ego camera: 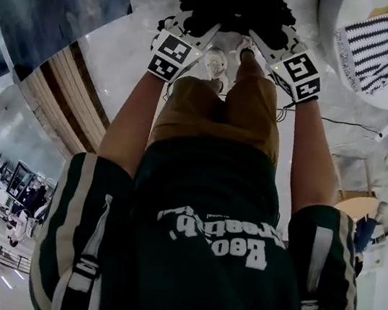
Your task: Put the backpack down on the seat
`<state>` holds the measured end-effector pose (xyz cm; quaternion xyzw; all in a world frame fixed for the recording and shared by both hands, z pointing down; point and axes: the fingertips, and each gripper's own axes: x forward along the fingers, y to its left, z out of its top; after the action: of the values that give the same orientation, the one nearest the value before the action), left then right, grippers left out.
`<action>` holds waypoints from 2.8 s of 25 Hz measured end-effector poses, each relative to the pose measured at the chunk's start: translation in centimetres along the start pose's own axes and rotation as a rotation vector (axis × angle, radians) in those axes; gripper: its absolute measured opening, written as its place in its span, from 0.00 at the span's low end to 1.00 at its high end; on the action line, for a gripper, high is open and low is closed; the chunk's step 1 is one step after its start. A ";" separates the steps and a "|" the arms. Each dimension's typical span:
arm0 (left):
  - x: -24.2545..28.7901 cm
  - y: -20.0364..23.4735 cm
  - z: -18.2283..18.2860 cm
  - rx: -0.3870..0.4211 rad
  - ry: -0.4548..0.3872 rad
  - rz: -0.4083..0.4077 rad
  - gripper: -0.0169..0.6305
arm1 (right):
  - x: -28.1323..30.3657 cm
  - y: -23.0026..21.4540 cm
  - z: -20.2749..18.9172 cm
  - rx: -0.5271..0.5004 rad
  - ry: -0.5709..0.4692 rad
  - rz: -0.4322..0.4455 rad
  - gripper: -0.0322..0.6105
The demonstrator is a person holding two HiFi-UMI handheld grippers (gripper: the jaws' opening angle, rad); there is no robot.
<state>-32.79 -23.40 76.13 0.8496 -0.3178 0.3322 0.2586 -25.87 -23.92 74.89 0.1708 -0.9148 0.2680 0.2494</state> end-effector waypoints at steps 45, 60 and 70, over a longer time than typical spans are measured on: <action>-42.0 -10.4 35.8 0.292 -0.674 0.150 0.17 | -26.5 23.6 42.8 -0.481 -0.552 -0.181 0.16; -44.6 -10.9 38.1 0.327 -0.733 0.153 0.17 | -28.2 25.3 45.3 -0.532 -0.573 -0.240 0.16; -44.3 -13.6 37.2 0.423 -0.734 0.031 0.18 | -29.3 26.1 42.7 -0.475 -0.604 -0.354 0.16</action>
<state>-33.80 -22.27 16.79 0.9410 -0.3262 0.0693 -0.0570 -29.16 -22.41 16.96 0.3339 -0.9397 -0.0591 0.0447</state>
